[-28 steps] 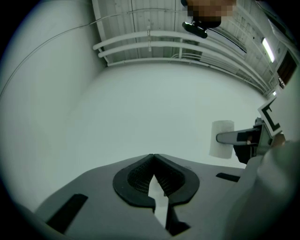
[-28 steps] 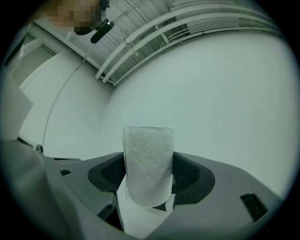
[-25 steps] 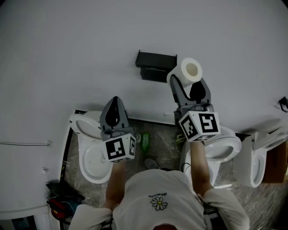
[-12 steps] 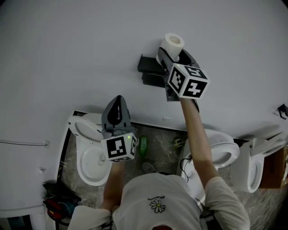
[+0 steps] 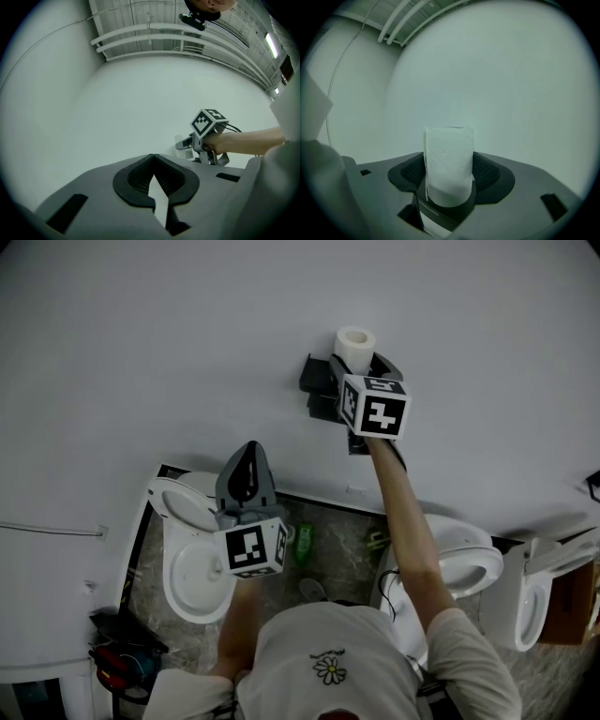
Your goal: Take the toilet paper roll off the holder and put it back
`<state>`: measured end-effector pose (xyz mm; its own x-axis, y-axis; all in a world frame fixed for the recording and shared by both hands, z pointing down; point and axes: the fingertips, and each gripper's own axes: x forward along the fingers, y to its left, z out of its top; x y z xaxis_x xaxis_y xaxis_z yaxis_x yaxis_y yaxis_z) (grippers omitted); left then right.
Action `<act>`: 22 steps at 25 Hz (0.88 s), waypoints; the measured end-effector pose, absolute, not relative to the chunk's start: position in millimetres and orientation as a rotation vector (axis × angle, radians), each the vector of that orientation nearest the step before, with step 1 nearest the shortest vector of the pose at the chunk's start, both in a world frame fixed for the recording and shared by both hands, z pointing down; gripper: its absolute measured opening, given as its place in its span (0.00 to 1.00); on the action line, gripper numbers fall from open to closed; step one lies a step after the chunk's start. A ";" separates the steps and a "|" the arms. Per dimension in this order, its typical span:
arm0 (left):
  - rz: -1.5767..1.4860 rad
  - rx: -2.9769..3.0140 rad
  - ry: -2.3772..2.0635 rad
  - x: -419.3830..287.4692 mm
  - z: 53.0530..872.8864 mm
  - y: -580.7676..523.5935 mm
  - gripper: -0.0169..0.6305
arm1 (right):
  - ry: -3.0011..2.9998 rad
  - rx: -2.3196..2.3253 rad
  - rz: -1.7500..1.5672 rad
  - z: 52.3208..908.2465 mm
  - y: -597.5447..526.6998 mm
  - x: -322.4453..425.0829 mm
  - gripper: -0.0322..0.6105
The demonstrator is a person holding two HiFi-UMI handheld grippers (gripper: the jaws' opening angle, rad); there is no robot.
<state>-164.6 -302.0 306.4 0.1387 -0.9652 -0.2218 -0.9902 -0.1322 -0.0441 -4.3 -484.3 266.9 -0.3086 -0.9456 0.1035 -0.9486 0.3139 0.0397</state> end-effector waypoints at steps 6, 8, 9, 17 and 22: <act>0.209 -2.254 1.945 -163.4 312.6 -305.5 0.05 | -2.366 1.727 0.012 277.8 -488.7 -13.1 0.52; 0.203 -2.257 1.949 -163.3 315.6 -304.6 0.05 | -2.319 1.726 0.010 284.1 -488.9 -13.7 0.52; 0.201 -2.257 1.951 -163.7 316.7 -304.0 0.05 | -2.300 1.737 0.010 286.3 -488.8 -13.2 0.52; 0.203 -2.277 1.968 -168.4 323.7 -300.3 0.05 | -2.265 1.893 0.008 292.3 -483.1 -7.4 0.52; 0.201 -2.275 1.964 -170.5 321.3 -297.2 0.05 | -2.267 1.981 0.077 293.5 -480.4 -1.6 0.52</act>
<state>-170.5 -297.2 321.3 0.1441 -0.9722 -0.1846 -0.9894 -0.1446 -0.0106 -1.6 -480.4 293.5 -0.1299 -0.9829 0.1306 -0.9895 0.1369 0.0466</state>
